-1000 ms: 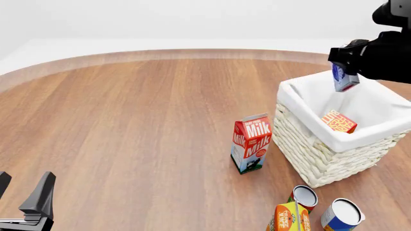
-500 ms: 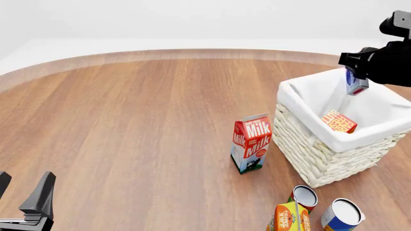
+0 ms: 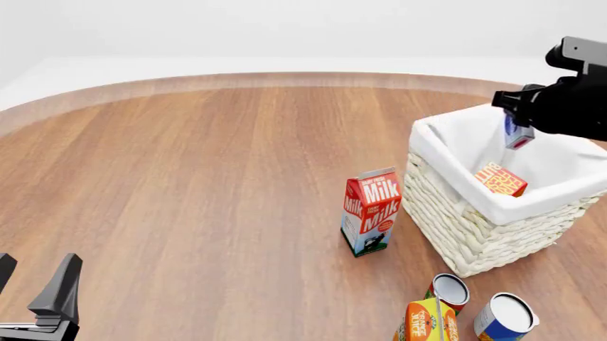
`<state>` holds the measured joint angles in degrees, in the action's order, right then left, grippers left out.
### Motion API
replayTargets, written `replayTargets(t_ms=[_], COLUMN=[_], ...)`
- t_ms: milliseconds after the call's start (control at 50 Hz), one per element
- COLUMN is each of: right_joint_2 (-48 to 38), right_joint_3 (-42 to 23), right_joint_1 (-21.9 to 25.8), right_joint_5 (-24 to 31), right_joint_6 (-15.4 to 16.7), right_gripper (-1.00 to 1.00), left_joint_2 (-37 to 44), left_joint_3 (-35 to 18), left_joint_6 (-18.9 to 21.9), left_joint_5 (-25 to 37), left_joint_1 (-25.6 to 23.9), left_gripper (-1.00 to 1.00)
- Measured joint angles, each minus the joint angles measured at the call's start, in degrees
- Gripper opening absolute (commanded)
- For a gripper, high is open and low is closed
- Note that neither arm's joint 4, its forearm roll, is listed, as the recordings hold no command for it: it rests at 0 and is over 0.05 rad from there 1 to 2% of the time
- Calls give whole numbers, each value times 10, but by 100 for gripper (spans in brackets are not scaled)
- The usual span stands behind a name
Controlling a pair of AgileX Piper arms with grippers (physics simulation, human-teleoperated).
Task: Pick up the cream cheese box and the butter, and put them in the basket.
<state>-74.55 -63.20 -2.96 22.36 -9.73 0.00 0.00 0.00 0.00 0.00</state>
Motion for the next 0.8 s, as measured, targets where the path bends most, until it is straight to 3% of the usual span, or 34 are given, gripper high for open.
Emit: replayTargets(t_ms=[800], right_joint_2=[-37], right_joint_3=[7], right_joint_1=[-8], right_joint_5=[-25], right_joint_6=[7], right_gripper=[-100], left_joint_2=[0], left_joint_3=[0], left_joint_6=[0], left_joint_5=[0], left_joint_1=[0], left_gripper=[100])
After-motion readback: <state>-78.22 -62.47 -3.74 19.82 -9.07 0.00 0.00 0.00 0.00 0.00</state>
